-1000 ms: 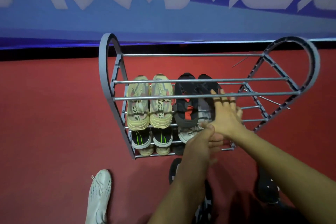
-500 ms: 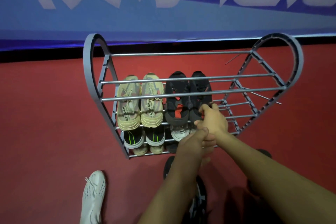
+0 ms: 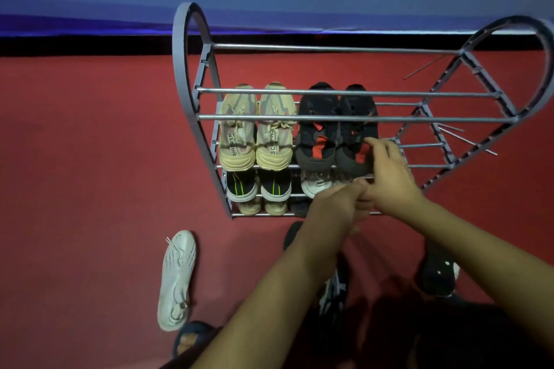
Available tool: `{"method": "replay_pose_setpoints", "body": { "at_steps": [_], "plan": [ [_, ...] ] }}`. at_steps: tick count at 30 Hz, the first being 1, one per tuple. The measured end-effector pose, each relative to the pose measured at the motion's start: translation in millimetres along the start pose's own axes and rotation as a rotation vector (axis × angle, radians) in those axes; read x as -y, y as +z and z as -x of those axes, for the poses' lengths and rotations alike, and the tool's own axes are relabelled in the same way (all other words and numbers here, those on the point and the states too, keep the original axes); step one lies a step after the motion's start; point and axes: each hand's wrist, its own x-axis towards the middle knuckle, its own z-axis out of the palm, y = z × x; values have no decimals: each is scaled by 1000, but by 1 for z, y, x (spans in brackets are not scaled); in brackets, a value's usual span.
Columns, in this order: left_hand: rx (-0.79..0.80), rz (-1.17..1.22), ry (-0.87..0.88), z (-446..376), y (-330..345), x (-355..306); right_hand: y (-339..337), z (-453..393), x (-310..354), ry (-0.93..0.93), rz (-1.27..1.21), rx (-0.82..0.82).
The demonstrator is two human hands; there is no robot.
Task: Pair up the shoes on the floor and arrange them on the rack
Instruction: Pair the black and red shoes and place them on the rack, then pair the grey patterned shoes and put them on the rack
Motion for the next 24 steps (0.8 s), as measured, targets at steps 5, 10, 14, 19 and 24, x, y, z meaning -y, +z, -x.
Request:
{"method": "replay_pose_setpoints", "body": {
  "at_steps": [5,10,14,19,24],
  "plan": [
    [-104,0,-67,-16,-20,12,11,38,-28,-197,-47,98],
    [-219,-62,-97,-51,-36,47,22,55,-73,-117,384,672],
    [-370,-261,-191,-94,-47,116,37,53,-68,-92,580,1055],
    [-168,-967,-540,-121,-58,217,33,43,-68,-178,374,743],
    [-228,-1299,-477,-154,-28,289,13,34,-90,-125,351,779]
  ]
}}
